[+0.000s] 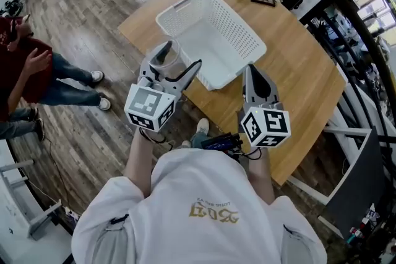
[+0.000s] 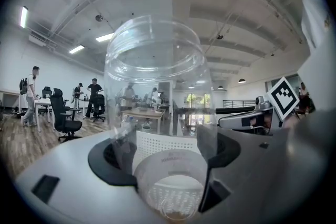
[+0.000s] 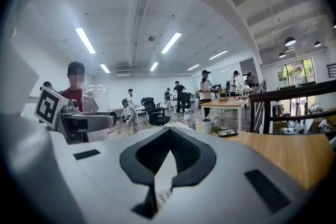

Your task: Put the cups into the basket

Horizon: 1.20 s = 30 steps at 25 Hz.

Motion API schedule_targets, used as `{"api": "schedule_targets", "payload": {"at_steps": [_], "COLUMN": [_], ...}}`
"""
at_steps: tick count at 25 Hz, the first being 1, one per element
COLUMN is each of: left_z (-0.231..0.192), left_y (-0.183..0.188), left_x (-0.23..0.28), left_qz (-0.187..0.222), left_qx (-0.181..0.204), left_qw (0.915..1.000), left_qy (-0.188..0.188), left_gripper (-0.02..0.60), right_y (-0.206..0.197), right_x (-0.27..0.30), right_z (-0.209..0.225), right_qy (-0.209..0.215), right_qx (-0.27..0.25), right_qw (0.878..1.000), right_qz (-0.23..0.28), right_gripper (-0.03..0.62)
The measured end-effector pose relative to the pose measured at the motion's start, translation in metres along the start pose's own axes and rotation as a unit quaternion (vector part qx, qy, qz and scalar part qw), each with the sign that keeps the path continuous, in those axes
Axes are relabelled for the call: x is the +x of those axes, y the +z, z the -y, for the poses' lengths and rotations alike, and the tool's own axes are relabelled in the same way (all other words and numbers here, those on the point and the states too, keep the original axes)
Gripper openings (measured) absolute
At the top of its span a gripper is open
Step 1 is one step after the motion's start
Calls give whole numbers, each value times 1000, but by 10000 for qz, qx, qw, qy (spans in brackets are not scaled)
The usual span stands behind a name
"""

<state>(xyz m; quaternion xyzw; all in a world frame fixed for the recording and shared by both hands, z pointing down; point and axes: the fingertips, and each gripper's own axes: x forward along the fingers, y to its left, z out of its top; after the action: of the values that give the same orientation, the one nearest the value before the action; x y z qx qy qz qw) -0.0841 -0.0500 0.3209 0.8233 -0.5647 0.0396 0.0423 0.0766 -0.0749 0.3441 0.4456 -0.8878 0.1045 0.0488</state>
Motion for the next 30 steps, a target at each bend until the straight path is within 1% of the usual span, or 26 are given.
{"api": "schedule_targets", "payload": {"at_steps": [5, 11, 15, 20, 30], "left_z": [-8, -9, -13, -19, -26], "left_y": [0, 5, 7, -1, 2], "left_x": [10, 25, 37, 54, 94], "left_qz": [30, 72, 47, -48, -82], "left_qx": [-93, -70, -39, -75, -111], "left_qw": [9999, 9999, 10000, 9998, 9986], "left_qy": [112, 60, -32, -183, -510], "left_gripper": [356, 356, 356, 356, 356], "right_y": [0, 1, 3, 0, 9], "right_x": [8, 16, 25, 38, 62], "right_z": [10, 17, 22, 27, 40], "right_qy": [35, 28, -20, -101, -264], "right_qx": [-4, -3, 13, 52, 91], "right_qw": [10000, 10000, 10000, 9998, 9994], "right_qz": [-64, -89, -94, -136, -192], "right_gripper": [11, 11, 11, 11, 11]}}
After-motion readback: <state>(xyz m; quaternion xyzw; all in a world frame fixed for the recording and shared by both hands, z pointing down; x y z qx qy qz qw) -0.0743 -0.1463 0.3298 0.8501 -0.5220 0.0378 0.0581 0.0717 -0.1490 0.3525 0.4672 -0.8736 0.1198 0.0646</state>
